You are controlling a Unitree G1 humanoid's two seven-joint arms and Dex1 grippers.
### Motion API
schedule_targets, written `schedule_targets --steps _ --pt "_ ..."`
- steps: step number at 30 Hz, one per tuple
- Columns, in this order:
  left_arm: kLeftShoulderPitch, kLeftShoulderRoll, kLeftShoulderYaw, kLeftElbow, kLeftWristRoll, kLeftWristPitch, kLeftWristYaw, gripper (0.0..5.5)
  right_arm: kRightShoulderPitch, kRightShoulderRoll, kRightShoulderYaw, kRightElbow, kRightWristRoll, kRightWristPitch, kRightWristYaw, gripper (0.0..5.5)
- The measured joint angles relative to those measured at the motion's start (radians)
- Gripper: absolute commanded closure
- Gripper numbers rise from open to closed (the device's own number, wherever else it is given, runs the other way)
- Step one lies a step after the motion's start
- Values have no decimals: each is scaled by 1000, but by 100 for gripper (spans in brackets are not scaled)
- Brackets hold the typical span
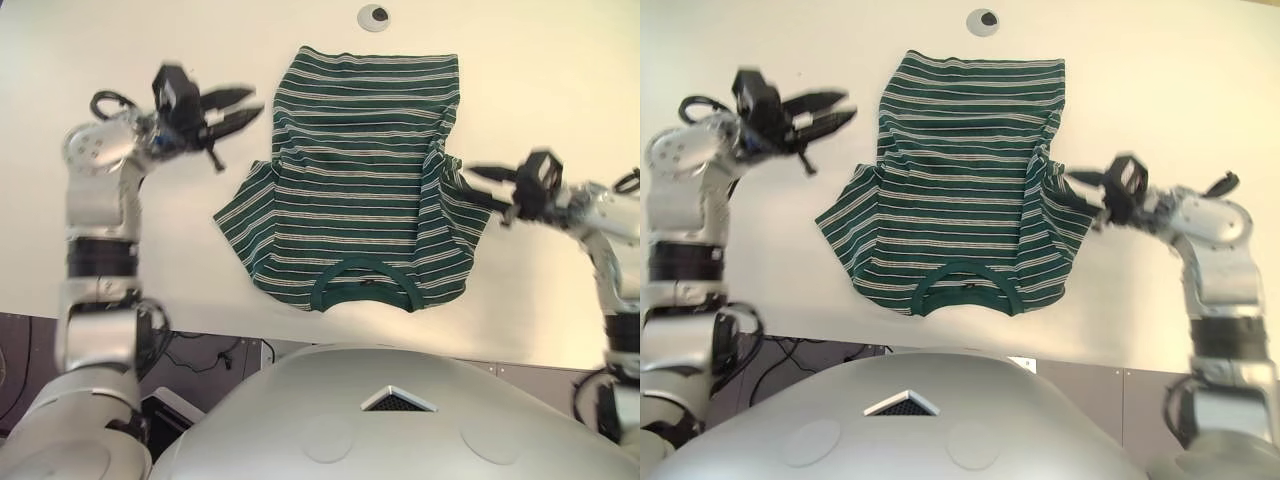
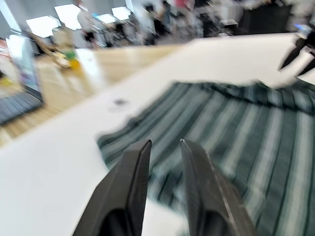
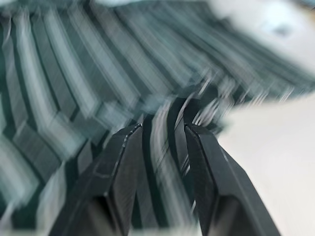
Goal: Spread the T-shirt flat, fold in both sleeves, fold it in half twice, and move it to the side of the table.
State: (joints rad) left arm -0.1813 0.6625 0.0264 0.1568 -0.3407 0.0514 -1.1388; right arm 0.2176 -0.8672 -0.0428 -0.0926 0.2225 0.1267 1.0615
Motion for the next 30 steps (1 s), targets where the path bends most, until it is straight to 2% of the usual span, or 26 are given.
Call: schedule_targets --steps 5,8,10,14,17,18,21,23,26,29,30 --pt "149 99 89 -138 -73 167 -3 445 152 -169 0 -66 -123 -15 26 392" --pt "233 151 141 -159 -106 255 -19 445 262 -177 -82 -124 -69 41 63 392" --pt "255 157 157 -163 -113 269 -13 445 287 -156 -134 -160 34 110 76 392" --pt "238 151 154 -154 -122 292 10 445 40 20 -226 -219 357 286 -46 392" --pt "227 149 151 -117 -119 304 18 445 -32 67 -139 -210 262 274 -143 392" --pt "226 149 147 -105 -114 304 18 445 -32 74 -71 -182 185 260 -176 392" --pt "223 147 136 -79 -100 290 17 445 29 38 52 -79 -27 166 -209 392" --pt "227 147 136 -72 -94 279 13 445 85 -51 41 -73 -74 97 -171 392" --pt "266 148 137 -70 -93 273 0 445 226 -142 -48 -115 -15 100 -43 392" --pt "295 148 147 -78 -98 283 6 445 272 -160 -82 -127 37 118 4 392" --pt "305 146 151 -83 -102 292 17 445 228 -122 -107 -109 55 130 -28 392"
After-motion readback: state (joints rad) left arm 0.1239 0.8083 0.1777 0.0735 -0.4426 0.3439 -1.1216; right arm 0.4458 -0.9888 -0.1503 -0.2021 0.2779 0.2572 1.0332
